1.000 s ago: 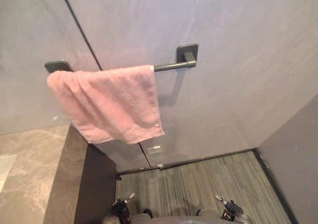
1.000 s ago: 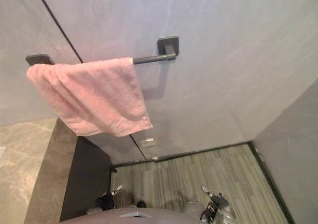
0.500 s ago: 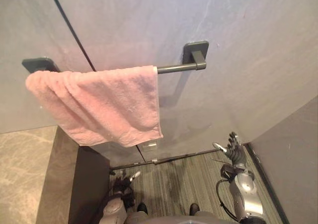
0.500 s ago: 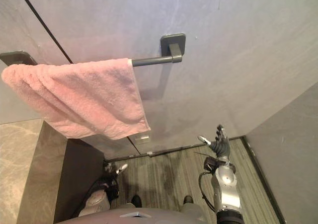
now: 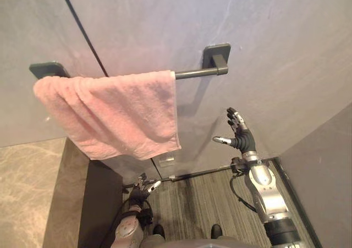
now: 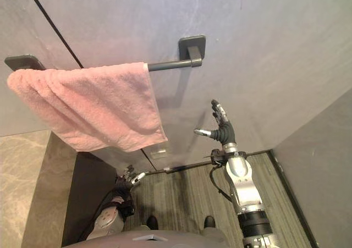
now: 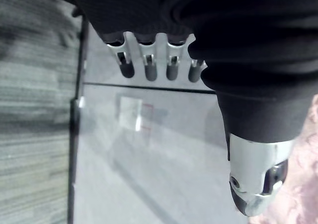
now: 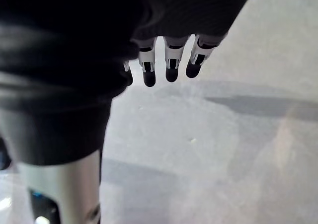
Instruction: Organize washtable
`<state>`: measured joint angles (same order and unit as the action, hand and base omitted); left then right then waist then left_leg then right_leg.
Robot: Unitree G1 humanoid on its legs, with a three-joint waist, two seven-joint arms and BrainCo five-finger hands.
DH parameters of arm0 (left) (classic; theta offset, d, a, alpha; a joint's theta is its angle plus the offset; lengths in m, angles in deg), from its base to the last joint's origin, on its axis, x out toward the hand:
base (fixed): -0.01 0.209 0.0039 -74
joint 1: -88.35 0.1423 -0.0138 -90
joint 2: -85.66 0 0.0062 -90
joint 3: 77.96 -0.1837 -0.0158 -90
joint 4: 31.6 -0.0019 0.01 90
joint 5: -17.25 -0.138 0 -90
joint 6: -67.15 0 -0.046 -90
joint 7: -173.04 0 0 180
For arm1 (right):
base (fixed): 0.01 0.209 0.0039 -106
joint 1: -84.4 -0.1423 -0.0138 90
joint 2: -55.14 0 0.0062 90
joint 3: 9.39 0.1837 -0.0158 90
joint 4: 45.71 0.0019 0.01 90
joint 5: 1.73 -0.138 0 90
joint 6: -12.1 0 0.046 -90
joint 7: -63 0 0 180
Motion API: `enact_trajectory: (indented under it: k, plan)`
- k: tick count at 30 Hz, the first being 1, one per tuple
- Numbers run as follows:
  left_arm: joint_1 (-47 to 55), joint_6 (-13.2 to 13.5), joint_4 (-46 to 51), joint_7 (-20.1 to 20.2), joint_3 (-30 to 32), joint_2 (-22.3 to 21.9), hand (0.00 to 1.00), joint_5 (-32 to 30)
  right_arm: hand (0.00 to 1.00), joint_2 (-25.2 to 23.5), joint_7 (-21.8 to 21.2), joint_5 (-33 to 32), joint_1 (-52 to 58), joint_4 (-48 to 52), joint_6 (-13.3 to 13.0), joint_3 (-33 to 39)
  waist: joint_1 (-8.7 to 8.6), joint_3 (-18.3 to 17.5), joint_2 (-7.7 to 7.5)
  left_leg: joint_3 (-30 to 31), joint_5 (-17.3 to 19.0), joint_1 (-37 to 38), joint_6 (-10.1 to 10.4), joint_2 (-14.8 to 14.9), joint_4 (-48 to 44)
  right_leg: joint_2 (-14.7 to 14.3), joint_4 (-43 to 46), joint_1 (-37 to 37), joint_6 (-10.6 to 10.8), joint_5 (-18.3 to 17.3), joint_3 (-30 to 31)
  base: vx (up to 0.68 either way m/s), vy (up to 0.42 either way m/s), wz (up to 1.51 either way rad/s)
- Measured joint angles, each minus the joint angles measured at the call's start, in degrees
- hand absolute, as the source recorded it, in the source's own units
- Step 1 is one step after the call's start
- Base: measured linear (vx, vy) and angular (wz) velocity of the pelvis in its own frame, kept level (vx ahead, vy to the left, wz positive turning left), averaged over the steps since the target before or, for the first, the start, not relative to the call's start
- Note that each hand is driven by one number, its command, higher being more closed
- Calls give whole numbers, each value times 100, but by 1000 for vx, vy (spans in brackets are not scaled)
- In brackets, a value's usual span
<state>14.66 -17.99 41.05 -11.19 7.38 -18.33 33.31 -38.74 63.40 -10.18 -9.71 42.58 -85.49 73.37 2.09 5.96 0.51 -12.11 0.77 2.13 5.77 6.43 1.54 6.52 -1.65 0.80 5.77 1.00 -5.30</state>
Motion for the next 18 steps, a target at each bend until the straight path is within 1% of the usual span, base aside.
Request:
enact_trajectory:
  k: [2,5,8,11,13,16,18]
  plan:
    - [51,0,148,15,4,0,0,126,0,135,-47,-179,-264,0,1,-165,27,-1,-2,49,-12,-75,-11,-1,-8,1,-4,-35,-5,10,-25,-25,-2,10]
    - [180,11,551,-9,28,-10,0,164,0,290,-32,-236,-768,-14,9,-337,45,2,-6,137,-78,-174,-35,-18,28,9,-25,-89,-3,51,-111,-21,-3,15]
    - [202,36,805,-100,34,-10,0,168,0,372,-12,-300,-969,-20,11,-403,91,4,-10,185,-115,-176,-32,-25,65,16,-23,-78,0,53,-178,-7,1,11]
    - [236,43,1256,-199,85,-29,0,216,0,390,84,-375,-1267,-25,13,-417,159,6,-13,247,-176,-176,-38,-31,139,19,-21,-76,3,58,-227,-19,1,12]
    - [304,101,1612,-282,223,-117,0,277,0,391,99,-393,-1436,-25,12,-426,163,7,-13,325,-240,-175,-51,-36,232,21,-13,-71,4,58,-333,-24,-3,19]
    - [406,264,2015,-432,399,-216,0,280,0,388,168,-398,-1568,-23,11,-470,172,18,-18,383,-317,-171,-50,-42,340,22,-12,-71,5,58,-390,-25,3,13]
    - [427,269,2167,-502,491,-240,0,281,0,388,198,-402,-1575,-20,11,-470,176,43,-20,421,-354,-171,-47,-43,376,21,-12,-66,5,58,-448,-20,-5,10]
